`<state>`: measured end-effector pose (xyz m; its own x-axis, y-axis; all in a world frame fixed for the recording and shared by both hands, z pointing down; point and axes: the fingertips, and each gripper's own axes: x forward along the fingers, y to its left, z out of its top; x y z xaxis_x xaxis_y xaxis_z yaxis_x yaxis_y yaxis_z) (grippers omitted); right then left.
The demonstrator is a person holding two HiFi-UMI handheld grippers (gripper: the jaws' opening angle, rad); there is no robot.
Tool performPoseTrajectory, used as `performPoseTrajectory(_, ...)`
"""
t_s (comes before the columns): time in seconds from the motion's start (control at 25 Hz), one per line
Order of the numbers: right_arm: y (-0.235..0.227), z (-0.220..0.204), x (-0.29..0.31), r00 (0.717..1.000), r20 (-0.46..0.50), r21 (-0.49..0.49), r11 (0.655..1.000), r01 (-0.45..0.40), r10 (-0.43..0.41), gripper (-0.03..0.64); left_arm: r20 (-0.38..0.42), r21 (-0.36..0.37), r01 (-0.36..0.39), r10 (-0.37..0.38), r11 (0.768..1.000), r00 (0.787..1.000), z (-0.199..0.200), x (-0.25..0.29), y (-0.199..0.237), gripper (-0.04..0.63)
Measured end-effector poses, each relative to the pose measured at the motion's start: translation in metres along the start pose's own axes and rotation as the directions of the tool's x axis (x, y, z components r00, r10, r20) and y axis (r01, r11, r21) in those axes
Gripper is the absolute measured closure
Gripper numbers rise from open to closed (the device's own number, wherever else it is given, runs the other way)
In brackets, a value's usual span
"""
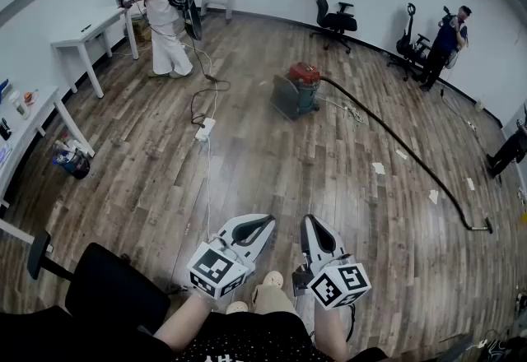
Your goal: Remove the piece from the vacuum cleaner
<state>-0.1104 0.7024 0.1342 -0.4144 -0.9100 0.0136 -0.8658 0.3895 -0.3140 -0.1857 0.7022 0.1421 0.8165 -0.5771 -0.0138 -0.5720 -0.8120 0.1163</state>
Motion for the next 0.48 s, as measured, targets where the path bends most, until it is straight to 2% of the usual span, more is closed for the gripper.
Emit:
performPoseTrajectory(0.24, -0.044, 0.008, 0.037, 1.0, 0.009, 0.023, 1.0, -0.002, 0.001, 0.604, -0.013, -0.013, -0.019, 0.019, 1.0, 1.0, -0.006, 0.045, 0.034, 0.586)
performPoseTrajectory(0.48, -0.107, 0.035, 0.085, 1.0, 0.008, 0.02, 1.0, -0.011, 0.011, 0.604, -0.006, 0.001, -0.018, 0.018, 1.0, 1.0, 0.003, 0.12, 0.066, 0.586)
